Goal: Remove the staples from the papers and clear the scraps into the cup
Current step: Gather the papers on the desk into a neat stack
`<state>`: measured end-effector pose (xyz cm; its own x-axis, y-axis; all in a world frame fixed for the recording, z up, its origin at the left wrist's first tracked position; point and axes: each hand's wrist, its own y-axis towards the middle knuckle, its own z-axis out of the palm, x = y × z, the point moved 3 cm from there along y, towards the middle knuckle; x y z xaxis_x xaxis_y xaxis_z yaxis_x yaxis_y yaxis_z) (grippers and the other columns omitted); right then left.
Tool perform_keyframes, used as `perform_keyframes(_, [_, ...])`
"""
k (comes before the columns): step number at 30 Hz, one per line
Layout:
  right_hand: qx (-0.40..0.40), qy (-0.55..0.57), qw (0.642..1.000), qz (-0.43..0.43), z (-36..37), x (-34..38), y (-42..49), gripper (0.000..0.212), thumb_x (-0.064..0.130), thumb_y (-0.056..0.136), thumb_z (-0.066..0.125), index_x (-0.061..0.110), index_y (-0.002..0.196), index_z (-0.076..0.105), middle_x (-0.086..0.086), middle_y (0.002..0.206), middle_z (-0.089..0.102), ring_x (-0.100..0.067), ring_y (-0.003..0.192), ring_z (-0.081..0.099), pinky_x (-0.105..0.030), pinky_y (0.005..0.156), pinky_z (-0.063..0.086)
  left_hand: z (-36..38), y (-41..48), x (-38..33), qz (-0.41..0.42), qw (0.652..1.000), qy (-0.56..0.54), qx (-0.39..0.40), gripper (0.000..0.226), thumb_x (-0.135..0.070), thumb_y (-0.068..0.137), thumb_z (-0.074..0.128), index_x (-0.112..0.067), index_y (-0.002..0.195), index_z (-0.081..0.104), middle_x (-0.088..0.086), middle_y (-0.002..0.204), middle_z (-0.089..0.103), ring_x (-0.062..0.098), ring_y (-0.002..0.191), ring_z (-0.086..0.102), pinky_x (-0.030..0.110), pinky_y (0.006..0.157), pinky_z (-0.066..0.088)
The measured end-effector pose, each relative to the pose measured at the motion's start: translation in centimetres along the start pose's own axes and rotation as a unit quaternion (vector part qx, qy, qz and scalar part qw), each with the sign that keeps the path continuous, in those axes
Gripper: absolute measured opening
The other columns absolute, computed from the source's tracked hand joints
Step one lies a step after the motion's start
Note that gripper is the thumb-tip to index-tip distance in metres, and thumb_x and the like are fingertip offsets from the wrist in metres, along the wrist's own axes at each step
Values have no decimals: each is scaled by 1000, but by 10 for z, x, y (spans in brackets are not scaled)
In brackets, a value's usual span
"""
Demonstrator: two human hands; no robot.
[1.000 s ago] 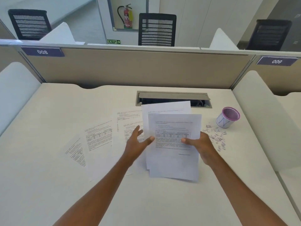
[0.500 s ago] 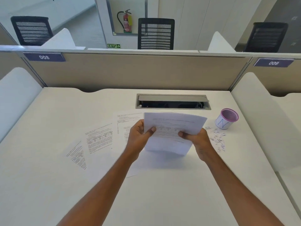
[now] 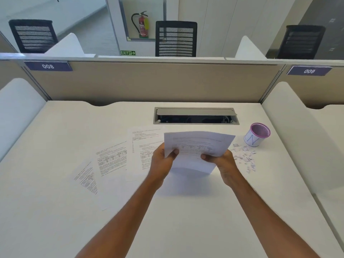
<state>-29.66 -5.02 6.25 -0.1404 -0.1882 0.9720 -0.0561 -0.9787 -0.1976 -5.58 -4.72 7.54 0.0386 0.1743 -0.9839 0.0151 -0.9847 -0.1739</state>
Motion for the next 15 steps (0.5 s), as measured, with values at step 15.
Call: perform_keyframes(15, [-35,-129,987,93,24,-43,-1,13,-2,89,80,10,95,78,-5,94,82,-19,80,74,-20,59,54,-68,10,34,-99,984,77,-129,31,-18,105,71,-22,134,60,0,130,74,21,115,71,32,86,58])
